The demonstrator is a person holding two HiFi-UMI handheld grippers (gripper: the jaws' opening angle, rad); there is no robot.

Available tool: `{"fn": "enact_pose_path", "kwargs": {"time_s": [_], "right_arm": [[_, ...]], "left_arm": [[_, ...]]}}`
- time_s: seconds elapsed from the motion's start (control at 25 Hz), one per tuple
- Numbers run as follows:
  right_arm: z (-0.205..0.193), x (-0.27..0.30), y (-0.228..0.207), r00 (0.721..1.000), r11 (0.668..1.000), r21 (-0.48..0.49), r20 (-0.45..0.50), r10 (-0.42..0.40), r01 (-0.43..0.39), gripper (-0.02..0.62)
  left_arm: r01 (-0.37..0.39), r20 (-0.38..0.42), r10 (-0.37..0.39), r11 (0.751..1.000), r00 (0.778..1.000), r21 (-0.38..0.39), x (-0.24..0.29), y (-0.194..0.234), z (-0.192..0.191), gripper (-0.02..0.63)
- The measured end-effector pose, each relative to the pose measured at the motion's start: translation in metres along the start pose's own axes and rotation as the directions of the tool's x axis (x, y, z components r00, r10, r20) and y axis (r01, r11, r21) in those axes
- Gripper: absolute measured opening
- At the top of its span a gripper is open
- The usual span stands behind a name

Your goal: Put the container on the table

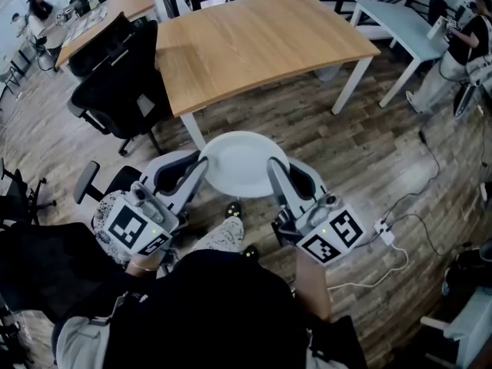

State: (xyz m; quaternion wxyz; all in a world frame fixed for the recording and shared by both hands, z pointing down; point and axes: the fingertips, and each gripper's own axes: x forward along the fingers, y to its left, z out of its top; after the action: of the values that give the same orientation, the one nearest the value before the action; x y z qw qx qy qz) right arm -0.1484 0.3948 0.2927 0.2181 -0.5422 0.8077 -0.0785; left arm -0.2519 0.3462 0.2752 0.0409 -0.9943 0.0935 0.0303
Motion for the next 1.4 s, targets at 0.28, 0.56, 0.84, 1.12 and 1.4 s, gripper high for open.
{"fn": "enact_pose_path", "kwargs": {"time_s": [0.28, 0.56, 0.84, 1.12, 1.4], "right_arm": [[0.013, 0.018, -0.013, 1.000, 0.998, -0.063, -0.011, 0.008, -0.008, 0.023], [0.029, 0.037, -0.043, 1.000, 0.998, -0.060, 0.004, 0.012, -0.012, 0.021], [0.031, 0.076, -0.075, 0.999, 0.999, -0.036, 0.000, 0.035, -0.035, 0.021], [0.030, 0.117, -0.100, 0.998, 0.998, -0.028, -0.027, 0.054, -0.055, 0.021], [0.029, 0.151, -0.120, 0.998, 0.998, -0.050, -0.047, 0.041, -0.044, 0.023]], "left_arm": [[0.024, -0.044, -0.023, 1.000, 0.999, 0.017, 0.020, 0.023, -0.012, 0.048], [0.037, -0.055, -0.039, 0.998, 0.998, -0.046, 0.047, 0.049, -0.022, 0.077], [0.059, -0.064, -0.065, 0.993, 0.996, -0.101, 0.070, 0.083, -0.035, 0.121], [0.056, -0.061, -0.061, 0.995, 0.996, -0.084, 0.092, 0.120, -0.036, 0.118], [0.050, -0.046, -0.054, 0.994, 0.997, -0.096, 0.103, 0.159, -0.035, 0.078]]}}
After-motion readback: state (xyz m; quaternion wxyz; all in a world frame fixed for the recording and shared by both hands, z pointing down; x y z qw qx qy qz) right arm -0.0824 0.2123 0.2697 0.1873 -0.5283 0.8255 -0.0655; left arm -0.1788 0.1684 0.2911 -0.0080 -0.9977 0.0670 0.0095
